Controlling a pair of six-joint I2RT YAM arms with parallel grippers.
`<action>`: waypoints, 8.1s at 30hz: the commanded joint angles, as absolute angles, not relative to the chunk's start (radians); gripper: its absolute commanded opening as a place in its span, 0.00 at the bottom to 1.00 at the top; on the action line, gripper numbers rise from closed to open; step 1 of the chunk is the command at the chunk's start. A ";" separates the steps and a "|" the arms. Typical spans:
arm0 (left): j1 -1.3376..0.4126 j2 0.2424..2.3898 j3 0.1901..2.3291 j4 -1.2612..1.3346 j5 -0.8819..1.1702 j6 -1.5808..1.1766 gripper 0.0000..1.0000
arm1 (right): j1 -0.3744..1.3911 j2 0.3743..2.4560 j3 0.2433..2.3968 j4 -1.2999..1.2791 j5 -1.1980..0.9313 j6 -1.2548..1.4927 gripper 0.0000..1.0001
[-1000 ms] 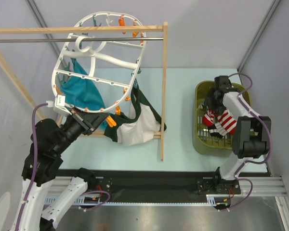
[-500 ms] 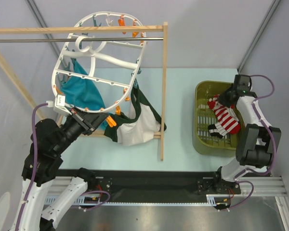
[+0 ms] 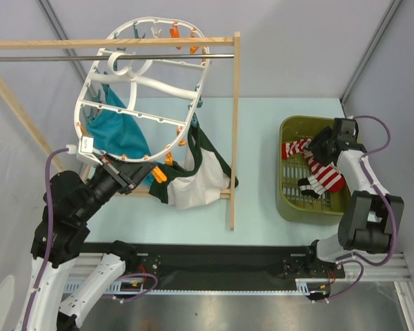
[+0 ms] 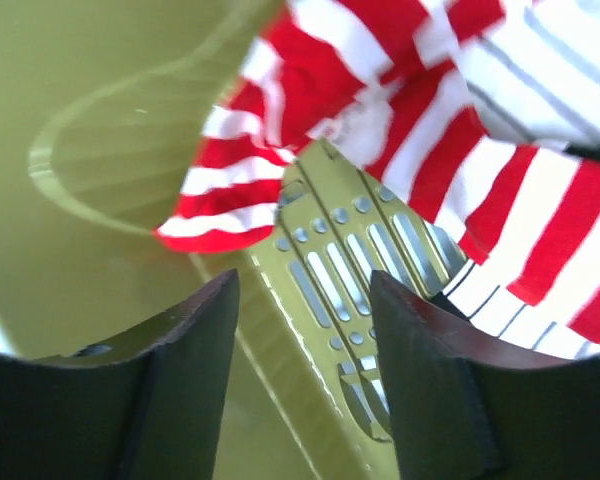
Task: Clip the socks to the hanger
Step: Adjust the sock in the bin, then pick up the sock from the bin, then clamp the sock onto the hanger, then open the clamp at the hanger.
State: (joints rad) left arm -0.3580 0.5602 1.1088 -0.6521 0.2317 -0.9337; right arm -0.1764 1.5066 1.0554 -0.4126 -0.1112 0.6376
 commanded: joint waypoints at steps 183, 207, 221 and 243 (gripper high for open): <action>-0.365 0.520 1.141 -0.578 0.462 -0.966 0.00 | 0.974 1.675 1.692 -0.379 -1.104 0.279 0.00; -0.365 0.433 1.357 -0.880 0.209 -0.778 0.63 | 0.910 1.690 1.792 -0.638 -0.787 0.158 0.12; -0.365 0.456 1.328 -0.996 0.078 -0.673 0.52 | 0.911 1.654 1.875 -0.773 -0.347 0.098 0.47; -0.365 0.480 1.339 -0.936 0.163 -0.673 0.51 | 1.184 1.356 1.750 -0.763 0.013 0.227 0.73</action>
